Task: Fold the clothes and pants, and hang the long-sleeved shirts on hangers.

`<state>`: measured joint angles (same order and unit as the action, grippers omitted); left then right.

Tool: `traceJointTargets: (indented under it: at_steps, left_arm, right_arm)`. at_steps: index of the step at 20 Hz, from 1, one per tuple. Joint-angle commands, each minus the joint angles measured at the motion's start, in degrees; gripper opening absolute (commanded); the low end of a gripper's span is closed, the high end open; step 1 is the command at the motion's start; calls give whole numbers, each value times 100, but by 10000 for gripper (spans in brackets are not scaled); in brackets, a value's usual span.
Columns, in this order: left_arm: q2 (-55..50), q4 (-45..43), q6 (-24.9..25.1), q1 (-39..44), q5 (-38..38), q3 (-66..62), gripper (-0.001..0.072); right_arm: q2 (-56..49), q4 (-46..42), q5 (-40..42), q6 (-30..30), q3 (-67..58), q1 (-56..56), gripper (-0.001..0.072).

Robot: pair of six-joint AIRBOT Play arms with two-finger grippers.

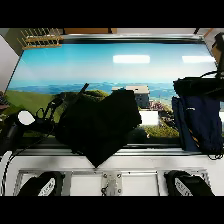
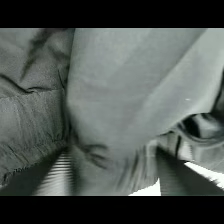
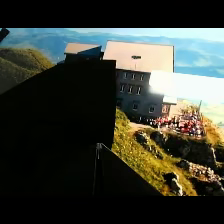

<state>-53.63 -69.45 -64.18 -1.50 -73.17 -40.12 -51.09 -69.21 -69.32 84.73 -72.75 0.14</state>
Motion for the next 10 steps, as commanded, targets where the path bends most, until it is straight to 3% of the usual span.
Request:
traceJointTargets:
  at_steps: [1, 3, 4, 5, 6, 10]
  left_arm:
    - [-254, -2, 4, -9, -251, -160, 18]
    - [-308, -4, -33, -9, -289, -391, 19]
    - [-304, -4, -33, -9, -291, -509, 18]
    - [-304, -2, -33, -9, -295, -634, 19]
    - [-304, -2, -33, -9, -295, -730, 19]
    - [-304, 4, -33, -9, -317, -903, 18]
  right_arm:
    - [-22, 4, 2, 24, 730, 7, 14]
    - [-149, -2, 44, 461, 1340, 4, 18]
    - [-267, 4, 98, 671, 1655, 7, 127]
    - [-428, 48, 175, 841, 1969, 7, 448]
    - [-654, 168, 337, 925, 2302, 7, 720]
    - [-1773, 1517, 1416, 1102, 3117, 11, 706]
